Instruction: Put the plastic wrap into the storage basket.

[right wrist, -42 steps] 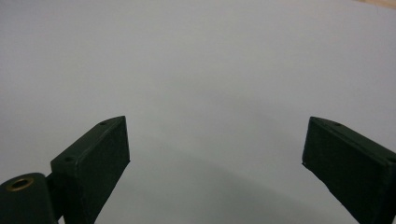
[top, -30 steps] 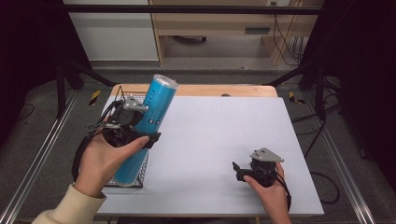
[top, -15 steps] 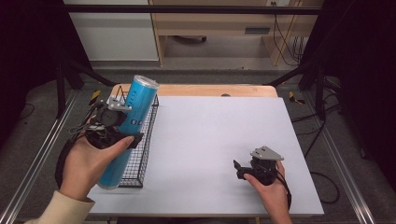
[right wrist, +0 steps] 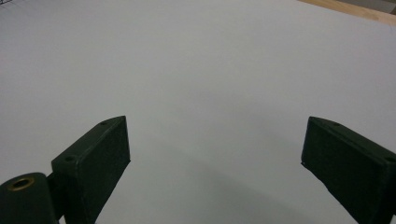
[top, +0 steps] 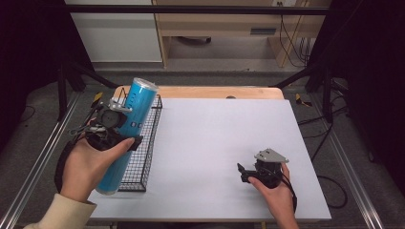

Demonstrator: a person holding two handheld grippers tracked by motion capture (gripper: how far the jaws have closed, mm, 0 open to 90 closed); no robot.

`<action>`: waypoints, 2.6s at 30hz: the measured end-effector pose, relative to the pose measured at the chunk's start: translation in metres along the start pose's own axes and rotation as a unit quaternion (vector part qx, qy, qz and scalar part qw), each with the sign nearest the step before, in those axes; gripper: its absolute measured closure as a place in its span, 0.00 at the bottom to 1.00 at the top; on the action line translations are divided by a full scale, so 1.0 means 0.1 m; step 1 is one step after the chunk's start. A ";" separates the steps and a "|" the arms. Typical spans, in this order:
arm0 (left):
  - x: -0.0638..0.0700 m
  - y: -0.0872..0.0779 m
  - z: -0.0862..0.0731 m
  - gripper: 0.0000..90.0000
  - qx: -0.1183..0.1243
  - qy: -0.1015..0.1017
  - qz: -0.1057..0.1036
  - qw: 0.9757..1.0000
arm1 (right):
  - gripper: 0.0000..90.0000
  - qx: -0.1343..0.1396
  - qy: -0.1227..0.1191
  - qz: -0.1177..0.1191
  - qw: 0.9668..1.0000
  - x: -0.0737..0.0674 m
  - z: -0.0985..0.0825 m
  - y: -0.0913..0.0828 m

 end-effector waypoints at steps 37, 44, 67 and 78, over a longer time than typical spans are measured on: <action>-0.08 0.10 -0.33 0.36 -0.054 -0.029 -0.008 0.998 | 0.09 0.000 0.002 0.007 1.000 0.00 0.01 -0.01; -0.07 0.19 -0.38 0.36 -0.066 -0.034 -0.016 0.997 | 0.09 0.000 0.003 0.008 1.000 0.00 0.01 -0.01; -0.06 0.33 -0.42 0.36 -0.071 -0.044 -0.025 0.996 | 0.09 -0.002 0.003 0.011 1.000 0.00 0.01 -0.01; -0.11 0.37 -0.41 0.36 -0.071 -0.052 -0.026 0.996 | 0.09 -0.004 0.006 0.014 1.000 -0.01 0.01 -0.01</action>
Point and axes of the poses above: each handheld gripper's, and its own axes: y roughly forward along the jaws, z roughly out of its top, x roughly to its right, the point moved 1 cm from there along y, roughly forward along the jaws, and after that the axes turned 6 degrees about y, right-handed, at the moved point
